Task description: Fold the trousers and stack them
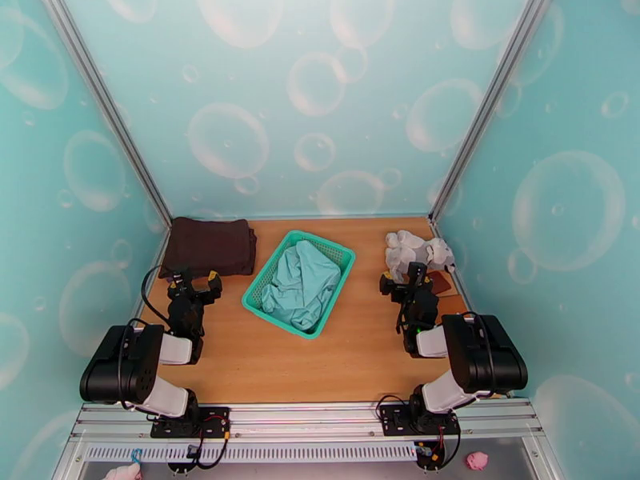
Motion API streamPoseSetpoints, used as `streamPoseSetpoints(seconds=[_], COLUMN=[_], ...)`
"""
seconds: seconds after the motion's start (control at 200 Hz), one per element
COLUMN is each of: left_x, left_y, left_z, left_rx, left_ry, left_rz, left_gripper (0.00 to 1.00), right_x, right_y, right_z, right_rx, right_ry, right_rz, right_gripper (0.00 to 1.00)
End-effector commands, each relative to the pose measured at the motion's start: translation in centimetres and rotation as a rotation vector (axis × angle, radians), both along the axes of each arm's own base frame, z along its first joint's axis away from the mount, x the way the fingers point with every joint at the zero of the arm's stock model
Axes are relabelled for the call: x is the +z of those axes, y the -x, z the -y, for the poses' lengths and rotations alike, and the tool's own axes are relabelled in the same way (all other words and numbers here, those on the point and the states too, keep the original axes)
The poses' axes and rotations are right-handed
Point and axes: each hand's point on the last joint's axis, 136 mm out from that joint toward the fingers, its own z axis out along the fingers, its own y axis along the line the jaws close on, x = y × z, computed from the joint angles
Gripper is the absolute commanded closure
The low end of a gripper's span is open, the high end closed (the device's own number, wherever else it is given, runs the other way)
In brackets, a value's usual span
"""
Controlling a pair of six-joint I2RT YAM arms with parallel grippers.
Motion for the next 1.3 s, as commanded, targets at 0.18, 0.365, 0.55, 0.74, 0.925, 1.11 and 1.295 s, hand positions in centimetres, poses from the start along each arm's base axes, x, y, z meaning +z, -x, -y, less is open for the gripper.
streamPoseSetpoints(seconds=[0.18,0.365,0.55,0.74,0.925,1.11,1.295], left_x=[-0.1,-0.2,-0.2,0.1,4.6,10.0,8.7], left_y=[-0.5,-0.6,-0.6,-0.3,1.4,1.8,2.6], left_z=[0.3,0.3,0.2,0.0,-0.5,12.7,24.6], left_rx=[-0.03,-0.038,-0.038,0.01,0.188,-0.183,-0.575], left_ry=[0.003,0.006,0.008,-0.01,-0.025,0.059,0.113], left_rz=[-0.008,-0.01,-0.012,0.001,0.045,-0.121,-0.449], left_gripper=[0.01,0.01,0.01,0.0,0.01,0.01,0.01], right_x=[0.7,0.7,0.7,0.8,3.3,12.0,10.4], right_y=[-0.4,-0.4,-0.4,-0.3,1.2,4.3,4.9], right_z=[-0.8,-0.8,-0.8,-1.2,-0.9,-6.6,-14.7], right_rx=[0.034,0.035,0.035,0.014,-0.081,-0.081,0.263], right_ry=[-0.007,-0.007,-0.008,0.024,0.063,0.008,-0.038], right_rz=[0.018,0.017,0.017,0.021,0.085,0.108,-0.152], right_gripper=[0.01,0.01,0.01,0.01,0.01,0.01,0.01])
